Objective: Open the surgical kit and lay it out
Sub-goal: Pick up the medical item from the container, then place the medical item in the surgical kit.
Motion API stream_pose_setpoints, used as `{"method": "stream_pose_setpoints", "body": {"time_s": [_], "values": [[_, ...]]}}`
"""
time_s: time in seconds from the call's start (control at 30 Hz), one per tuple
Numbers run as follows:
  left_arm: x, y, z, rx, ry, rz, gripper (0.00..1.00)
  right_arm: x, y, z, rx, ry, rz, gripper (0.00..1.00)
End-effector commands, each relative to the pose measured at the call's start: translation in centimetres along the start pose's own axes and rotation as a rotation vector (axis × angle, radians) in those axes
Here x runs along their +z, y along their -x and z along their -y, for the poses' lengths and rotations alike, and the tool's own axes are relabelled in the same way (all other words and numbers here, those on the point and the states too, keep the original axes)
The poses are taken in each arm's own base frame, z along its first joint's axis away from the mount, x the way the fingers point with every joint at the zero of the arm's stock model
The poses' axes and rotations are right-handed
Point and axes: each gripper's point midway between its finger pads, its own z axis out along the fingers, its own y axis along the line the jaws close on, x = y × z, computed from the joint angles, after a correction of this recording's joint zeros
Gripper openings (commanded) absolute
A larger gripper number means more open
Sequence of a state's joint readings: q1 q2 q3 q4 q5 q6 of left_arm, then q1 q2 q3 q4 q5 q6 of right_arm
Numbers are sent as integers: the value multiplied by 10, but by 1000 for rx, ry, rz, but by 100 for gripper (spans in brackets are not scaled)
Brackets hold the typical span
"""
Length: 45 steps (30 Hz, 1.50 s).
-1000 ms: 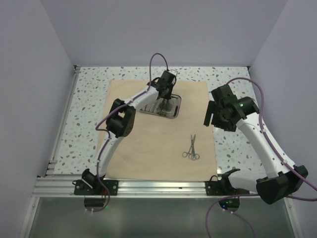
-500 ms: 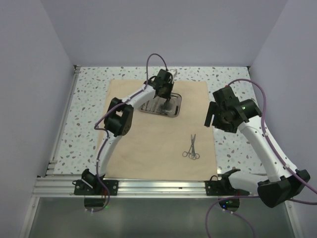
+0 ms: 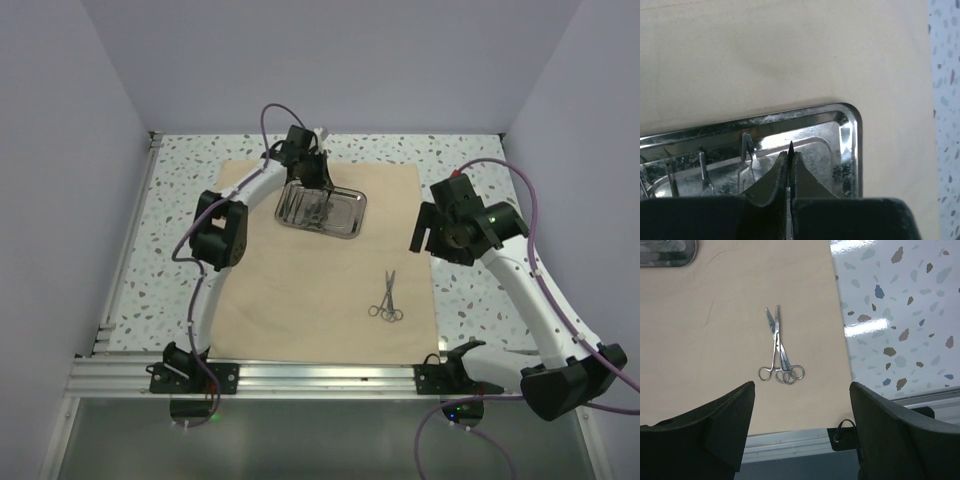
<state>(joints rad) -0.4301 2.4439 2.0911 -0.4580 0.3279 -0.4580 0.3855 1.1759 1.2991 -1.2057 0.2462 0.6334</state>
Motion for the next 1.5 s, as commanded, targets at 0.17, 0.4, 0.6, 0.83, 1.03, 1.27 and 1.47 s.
{"method": "stream_pose_setpoints", "body": {"time_s": [0.17, 0.4, 0.6, 0.83, 1.03, 1.27, 1.47], "values": [[-80, 12, 67, -115, -158, 78, 0, -1, -4, -7, 1, 73, 19, 80], [-102, -47, 105, -183, -70, 56, 0, -15, -2, -4, -3, 94, 42, 81], [-82, -109, 153, -226, -9, 16, 0, -37, -9, 7, -4, 102, 42, 81], [-56, -158, 198, -257, 34, -14, 0, -58, -19, 33, -53, 56, 62, 82], [-32, -195, 220, -249, 23, -86, 11, -66, -27, 49, -95, 25, 66, 84], [-43, -167, 221, -171, 66, -44, 47, -65, -22, 49, -98, 15, 81, 85], [-74, -89, 170, -89, 146, 57, 50, -57, -14, 38, -64, 22, 84, 85]]}}
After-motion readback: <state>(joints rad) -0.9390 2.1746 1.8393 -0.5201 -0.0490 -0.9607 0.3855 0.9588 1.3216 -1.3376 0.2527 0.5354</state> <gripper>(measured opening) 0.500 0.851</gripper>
